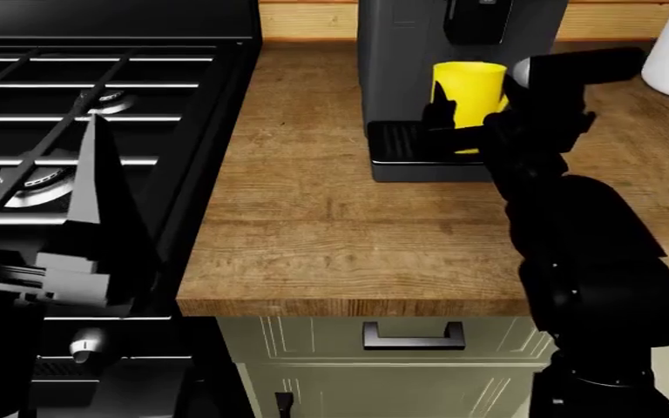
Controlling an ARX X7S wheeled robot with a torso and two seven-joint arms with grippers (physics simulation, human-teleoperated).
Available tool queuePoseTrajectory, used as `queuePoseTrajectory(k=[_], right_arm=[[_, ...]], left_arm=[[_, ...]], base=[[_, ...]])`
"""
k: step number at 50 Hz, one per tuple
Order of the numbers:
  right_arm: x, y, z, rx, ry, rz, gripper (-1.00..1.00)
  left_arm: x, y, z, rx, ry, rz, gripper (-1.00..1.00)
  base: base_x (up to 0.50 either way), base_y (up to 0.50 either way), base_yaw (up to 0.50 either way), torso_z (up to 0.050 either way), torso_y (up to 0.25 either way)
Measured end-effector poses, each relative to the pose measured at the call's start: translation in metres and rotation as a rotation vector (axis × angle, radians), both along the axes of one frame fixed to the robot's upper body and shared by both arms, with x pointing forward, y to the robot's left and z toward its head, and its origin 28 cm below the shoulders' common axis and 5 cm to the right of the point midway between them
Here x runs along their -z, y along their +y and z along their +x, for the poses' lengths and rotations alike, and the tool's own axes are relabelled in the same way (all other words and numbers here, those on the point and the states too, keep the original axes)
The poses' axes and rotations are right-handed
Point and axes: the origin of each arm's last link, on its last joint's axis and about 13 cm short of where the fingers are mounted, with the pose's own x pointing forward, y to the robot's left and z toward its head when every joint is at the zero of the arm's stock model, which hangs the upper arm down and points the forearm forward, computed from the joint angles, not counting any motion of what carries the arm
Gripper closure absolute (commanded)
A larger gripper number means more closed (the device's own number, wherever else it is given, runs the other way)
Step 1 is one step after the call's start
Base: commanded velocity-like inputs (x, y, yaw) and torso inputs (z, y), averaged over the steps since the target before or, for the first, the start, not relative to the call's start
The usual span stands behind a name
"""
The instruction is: Pick the mug from the cabinet, place it under the coffee machine dispenser, and press the start button.
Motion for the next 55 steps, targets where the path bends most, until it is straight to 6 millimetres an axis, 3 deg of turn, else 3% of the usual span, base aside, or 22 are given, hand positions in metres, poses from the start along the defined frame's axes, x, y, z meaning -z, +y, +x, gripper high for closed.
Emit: queuePoseTrajectory(k=[18, 55], right_arm=[[-0.004, 0.007, 0.011, 0.003, -0.033, 0.011, 1.0], [0.01, 0.008, 0.027, 0.046, -0.077, -0.024, 1.0]], left_arm=[[0.001, -0.001, -0.004, 0.027, -0.018, 0.006, -1.0], [-0.002, -0.001, -0.01, 0.05, -0.04, 0.016, -1.0]], base=[[0.0, 0.0, 0.0, 0.0, 0.0], [0.01, 0.0, 0.0, 0.0, -0.002]])
